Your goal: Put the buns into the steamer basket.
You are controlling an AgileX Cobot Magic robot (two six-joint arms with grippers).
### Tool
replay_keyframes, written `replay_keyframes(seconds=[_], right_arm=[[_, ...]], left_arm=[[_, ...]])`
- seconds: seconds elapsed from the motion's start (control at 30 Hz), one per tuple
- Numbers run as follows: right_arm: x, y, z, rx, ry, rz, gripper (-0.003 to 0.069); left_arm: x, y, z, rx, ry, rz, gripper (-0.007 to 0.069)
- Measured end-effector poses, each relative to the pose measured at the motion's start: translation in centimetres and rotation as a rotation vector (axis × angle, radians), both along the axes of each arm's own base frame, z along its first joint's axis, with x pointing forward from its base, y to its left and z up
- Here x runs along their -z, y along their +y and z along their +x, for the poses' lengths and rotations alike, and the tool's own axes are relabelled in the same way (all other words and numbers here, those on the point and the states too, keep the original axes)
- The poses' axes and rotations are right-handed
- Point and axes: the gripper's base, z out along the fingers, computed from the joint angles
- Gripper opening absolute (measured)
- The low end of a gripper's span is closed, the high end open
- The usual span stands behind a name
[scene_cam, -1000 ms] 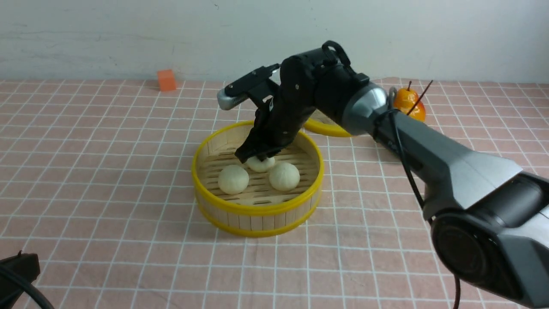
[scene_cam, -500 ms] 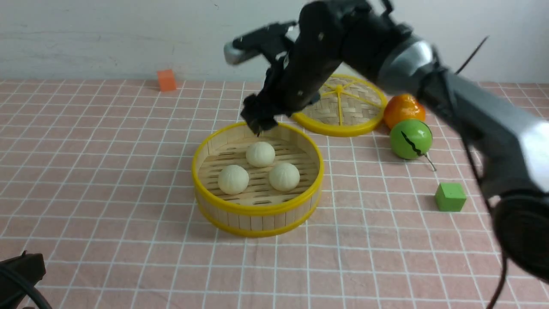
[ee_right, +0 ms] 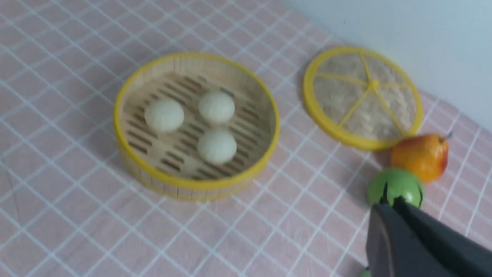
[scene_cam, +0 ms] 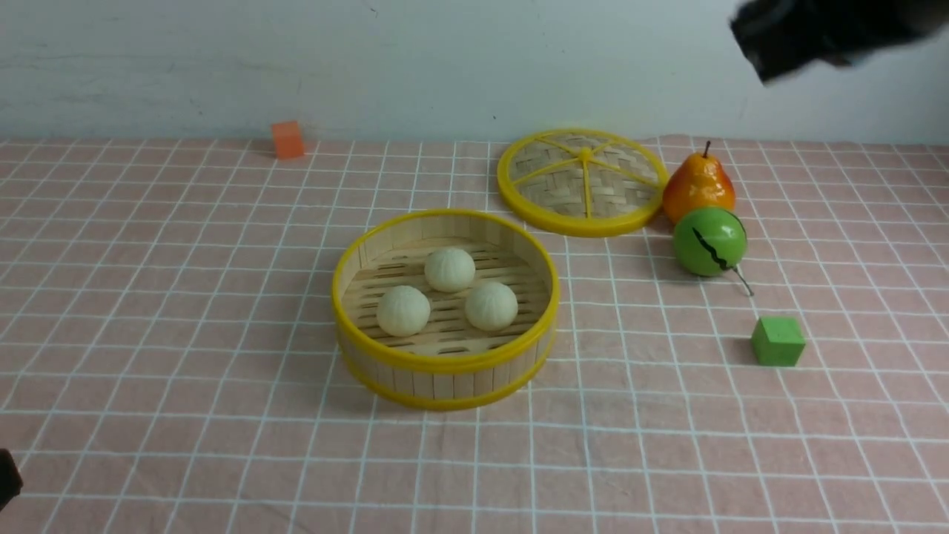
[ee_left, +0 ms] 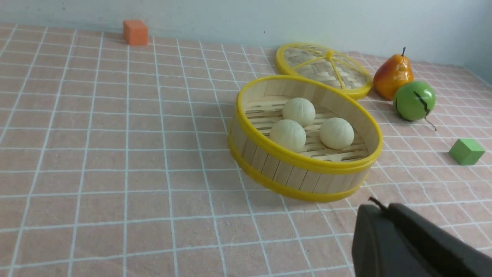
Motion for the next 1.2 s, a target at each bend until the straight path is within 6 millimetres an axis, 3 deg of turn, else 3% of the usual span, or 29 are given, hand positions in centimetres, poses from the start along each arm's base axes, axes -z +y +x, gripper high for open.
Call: replay_keyframes(seconds=[0.03, 0.07, 0.2, 0.23, 0.33, 0.4, 0.6, 1.2], right_arm=[[0.4, -0.7, -1.2, 0.012, -0.018, 0.022, -0.0016], [2.8, -1.7, -2.8, 0.031, -0.005, 0.045, -0.0015], [8.2, -4.9, -8.2, 0.051, -0.181, 0.22, -0.0012], [10.8, -5.6, -9.6, 0.067, -0.191, 0.294, -0.0011], [13.4, -6.6, -11.4, 0.088, -0.212, 0.405, -0.001], [16.3, -7.4, -12.8, 0.109, -0.198, 0.462, -0.001], [15.9, -8.1, -14.1, 0.065, -0.353, 0.514, -0.0005], [16.2, -8.2, -14.1, 0.076, -0.337, 0.539, 0.0006]], left_arm=[[0.0, 0.0, 0.0, 0.001, -0.005, -0.001, 0.002], [0.0, 0.0, -0.1, 0.001, -0.008, -0.003, 0.002], [0.0, 0.0, -0.1, 0.001, -0.011, -0.004, 0.002], [0.0, 0.0, -0.1, 0.001, -0.011, -0.004, 0.002], [0.0, 0.0, -0.1, 0.002, -0.011, -0.005, 0.0021], [0.0, 0.0, -0.1, 0.002, -0.011, -0.005, 0.0025], [0.0, 0.0, -0.1, 0.002, -0.011, -0.006, 0.0034], [0.0, 0.0, -0.1, 0.002, -0.012, -0.006, 0.0039]])
